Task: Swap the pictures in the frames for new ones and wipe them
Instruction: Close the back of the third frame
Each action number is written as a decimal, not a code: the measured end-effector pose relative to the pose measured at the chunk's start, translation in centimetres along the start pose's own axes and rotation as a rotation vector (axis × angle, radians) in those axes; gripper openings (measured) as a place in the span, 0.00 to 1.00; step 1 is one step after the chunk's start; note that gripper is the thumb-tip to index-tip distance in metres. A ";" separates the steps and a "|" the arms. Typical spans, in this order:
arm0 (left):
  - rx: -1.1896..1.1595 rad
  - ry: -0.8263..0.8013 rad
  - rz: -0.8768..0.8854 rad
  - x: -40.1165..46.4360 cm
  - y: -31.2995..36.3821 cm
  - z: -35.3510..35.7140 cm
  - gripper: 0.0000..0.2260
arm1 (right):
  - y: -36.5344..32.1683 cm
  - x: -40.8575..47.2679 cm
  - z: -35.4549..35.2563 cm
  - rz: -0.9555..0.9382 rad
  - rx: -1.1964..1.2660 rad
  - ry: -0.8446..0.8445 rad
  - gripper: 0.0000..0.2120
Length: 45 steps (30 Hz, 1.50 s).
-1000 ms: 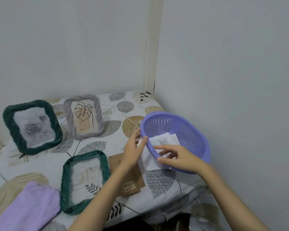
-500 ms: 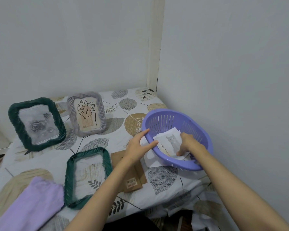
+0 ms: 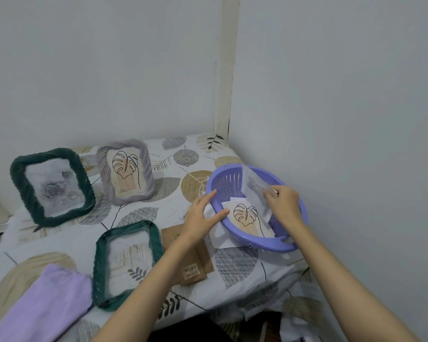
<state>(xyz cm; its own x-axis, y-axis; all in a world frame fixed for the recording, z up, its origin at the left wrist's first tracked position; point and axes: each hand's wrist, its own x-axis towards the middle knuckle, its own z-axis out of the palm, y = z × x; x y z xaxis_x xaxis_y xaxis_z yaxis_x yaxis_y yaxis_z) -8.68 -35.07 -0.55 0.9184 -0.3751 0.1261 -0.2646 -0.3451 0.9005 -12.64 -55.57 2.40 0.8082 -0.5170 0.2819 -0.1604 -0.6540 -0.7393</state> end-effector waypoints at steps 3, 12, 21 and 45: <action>-0.164 0.111 0.090 -0.8 1.7 -0.5 0.20 | -1.7 -1.7 0.1 -0.213 0.082 0.091 0.07; -0.846 0.021 -0.076 -4.7 4.4 -5.6 0.23 | -6.3 -7.3 4.6 -0.798 -0.137 0.118 0.17; -0.616 0.259 -0.099 -8.8 -0.6 -12.3 0.27 | -9.9 -10.9 7.4 -0.307 0.277 -0.565 0.18; 0.378 0.095 -0.282 -11.5 -10.0 -18.1 0.22 | -10.9 -12.6 14.8 -0.234 0.018 -0.849 0.17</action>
<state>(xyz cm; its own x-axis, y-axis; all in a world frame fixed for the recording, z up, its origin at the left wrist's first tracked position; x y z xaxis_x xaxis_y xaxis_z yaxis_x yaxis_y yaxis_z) -11.24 -11.77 -3.48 0.9879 -0.1476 -0.0483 -0.0733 -0.7171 0.6931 -12.62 -33.73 -2.11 0.9686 0.2194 -0.1172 0.0653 -0.6790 -0.7313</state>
